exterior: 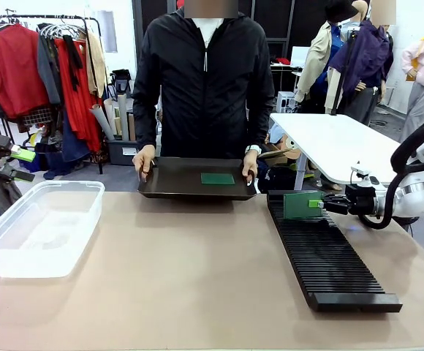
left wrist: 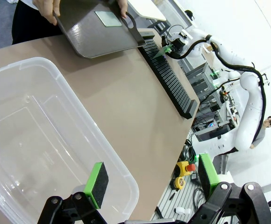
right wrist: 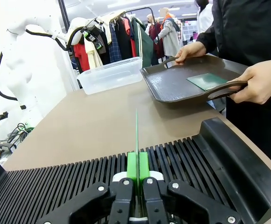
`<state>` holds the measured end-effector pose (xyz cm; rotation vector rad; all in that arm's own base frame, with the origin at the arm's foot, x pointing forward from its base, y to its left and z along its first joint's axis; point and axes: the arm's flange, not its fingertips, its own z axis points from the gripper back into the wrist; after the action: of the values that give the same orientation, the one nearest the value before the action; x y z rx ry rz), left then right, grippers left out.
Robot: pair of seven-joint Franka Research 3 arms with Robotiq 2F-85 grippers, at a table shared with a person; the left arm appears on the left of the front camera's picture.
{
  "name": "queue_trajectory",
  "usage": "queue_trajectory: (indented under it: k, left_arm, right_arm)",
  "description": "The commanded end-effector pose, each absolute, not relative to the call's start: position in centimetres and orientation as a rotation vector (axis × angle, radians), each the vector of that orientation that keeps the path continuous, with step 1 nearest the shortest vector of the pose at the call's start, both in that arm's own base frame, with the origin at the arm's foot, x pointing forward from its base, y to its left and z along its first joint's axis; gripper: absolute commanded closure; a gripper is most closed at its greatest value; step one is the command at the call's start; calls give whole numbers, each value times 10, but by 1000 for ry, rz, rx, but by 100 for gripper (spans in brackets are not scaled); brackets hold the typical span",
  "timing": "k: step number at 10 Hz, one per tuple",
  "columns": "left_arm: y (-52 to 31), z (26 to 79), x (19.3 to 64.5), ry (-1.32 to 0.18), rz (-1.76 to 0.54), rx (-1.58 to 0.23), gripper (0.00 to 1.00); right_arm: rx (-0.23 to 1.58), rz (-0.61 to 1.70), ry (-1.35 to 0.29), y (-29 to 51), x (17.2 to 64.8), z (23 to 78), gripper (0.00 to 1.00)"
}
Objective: Sort PCBs into racks and boxes based on the side picked up.
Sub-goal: If the short side of the Blank PCB is picked up, insert it into the PCB Rack ; if the long side is picked up, place it in the Organizing box.
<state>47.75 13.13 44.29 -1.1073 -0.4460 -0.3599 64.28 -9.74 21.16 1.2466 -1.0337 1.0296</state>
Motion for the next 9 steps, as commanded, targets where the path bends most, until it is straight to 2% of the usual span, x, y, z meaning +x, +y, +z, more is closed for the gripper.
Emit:
queue_trajectory:
  k: [1, 9]
  left_arm:
    - [131, 445, 476, -446, -356, -1104, 0]
    - [131, 445, 476, -446, -356, -1104, 0]
  right_arm:
    - [1221, 1029, -1042, -95, 644, 208, 100]
    - [1246, 1048, -1016, -95, 643, 202, 100]
